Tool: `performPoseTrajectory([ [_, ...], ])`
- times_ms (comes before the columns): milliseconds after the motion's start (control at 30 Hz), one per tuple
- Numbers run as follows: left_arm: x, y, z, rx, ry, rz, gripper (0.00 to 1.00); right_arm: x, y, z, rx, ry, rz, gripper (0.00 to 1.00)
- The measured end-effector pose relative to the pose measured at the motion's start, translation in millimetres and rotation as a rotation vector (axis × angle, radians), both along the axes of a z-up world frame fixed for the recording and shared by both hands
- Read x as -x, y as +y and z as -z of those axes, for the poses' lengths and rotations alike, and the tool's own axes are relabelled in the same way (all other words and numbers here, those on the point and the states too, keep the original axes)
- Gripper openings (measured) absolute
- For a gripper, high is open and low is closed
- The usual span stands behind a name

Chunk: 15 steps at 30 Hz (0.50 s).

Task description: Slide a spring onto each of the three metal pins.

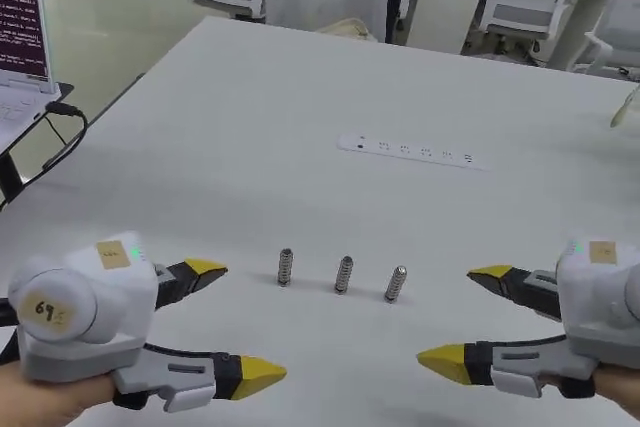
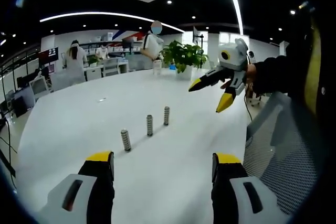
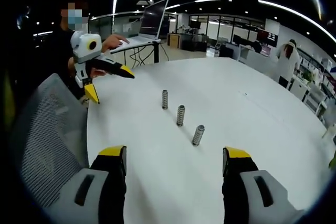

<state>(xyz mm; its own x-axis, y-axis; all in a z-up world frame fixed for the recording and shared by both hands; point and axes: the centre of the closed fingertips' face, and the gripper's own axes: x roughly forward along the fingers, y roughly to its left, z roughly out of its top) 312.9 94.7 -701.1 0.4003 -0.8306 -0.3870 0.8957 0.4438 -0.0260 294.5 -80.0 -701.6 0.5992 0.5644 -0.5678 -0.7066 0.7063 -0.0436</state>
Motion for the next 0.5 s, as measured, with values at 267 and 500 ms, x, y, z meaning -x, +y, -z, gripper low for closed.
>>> performPoseTrajectory([
  [267, 0.4, 4.7, 5.2, 0.001, 0.012, -0.015, 0.73, 5.1, -11.0, 4.5, -0.021, -0.022, 0.06, 0.73],
  [500, -0.5, 6.3, 5.2, 0.002, 0.013, -0.021, 0.73, 3.0, -12.9, 7.4, -0.056, -0.033, 0.115, 0.72],
])
